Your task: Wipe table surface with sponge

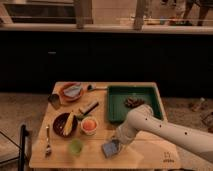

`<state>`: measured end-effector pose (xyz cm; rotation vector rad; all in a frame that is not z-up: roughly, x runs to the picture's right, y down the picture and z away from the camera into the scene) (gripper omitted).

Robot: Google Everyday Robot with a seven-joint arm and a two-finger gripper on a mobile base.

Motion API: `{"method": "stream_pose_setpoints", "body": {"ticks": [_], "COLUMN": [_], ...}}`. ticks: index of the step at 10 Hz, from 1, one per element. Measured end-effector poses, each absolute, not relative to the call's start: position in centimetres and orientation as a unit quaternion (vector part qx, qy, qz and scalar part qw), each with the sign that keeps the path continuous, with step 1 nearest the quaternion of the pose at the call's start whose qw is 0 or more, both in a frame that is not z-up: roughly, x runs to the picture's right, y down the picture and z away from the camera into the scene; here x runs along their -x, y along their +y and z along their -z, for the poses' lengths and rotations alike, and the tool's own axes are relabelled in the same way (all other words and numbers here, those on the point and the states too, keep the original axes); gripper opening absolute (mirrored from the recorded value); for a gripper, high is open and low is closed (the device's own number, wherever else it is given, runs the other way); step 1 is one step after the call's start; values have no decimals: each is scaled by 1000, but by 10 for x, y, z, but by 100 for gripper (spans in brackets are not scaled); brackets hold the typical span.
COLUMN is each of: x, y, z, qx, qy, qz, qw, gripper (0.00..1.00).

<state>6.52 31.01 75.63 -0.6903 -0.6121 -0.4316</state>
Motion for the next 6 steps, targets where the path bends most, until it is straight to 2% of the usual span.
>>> {"method": "stream_pose_setpoints", "body": {"ticks": [3, 6], "x": [-83, -126], "y": [327, 326], "z": [-752, -757], "qx": [342, 340], "qy": [-283, -249], "qz": [210, 181], "qw": [871, 889], "gripper": [0, 0]}}
